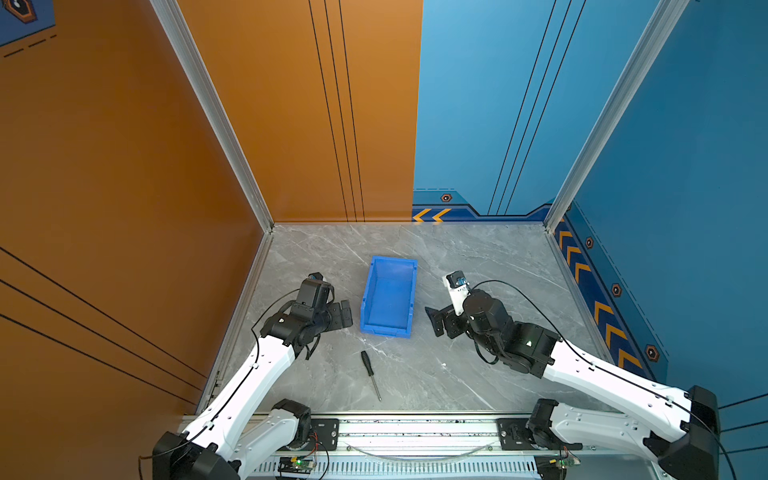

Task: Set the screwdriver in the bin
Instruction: 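Move the left gripper toward the screwdriver while the right arm swings inward, then lower the left gripper and close it on the black screwdriver handle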

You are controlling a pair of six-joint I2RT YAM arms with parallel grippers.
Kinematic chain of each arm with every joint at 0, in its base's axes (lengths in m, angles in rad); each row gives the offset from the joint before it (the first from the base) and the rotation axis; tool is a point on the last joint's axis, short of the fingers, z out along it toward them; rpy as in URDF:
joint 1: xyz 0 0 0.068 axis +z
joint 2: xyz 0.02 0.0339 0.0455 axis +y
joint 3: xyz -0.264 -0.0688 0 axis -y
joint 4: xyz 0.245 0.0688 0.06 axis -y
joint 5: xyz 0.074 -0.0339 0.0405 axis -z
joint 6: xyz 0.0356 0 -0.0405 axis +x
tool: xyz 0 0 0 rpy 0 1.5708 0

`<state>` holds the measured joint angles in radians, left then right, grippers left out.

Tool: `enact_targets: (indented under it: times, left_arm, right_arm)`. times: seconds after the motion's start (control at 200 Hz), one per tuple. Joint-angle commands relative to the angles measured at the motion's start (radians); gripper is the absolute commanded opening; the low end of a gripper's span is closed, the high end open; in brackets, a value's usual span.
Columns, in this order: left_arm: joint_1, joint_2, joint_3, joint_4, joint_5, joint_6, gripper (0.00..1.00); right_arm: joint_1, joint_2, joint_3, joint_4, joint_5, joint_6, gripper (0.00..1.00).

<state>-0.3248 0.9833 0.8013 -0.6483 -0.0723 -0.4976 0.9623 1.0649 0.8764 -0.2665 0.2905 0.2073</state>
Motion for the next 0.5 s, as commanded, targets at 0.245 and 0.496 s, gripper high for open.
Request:
enact_targets:
  times: [0.245, 0.496]
  left_arm:
    - [-0.020, -0.075, -0.063, -0.143, 0.086, -0.253, 0.98]
    - [-0.085, -0.042, -0.069, -0.180, 0.105, -0.288, 0.99]
  right_arm:
    - [0.106, -0.051, -0.059, 0.063, -0.236, -0.140, 1.00]
    - [0.186, -0.053, -0.101, 0.099, -0.329, -0.209, 1.00]
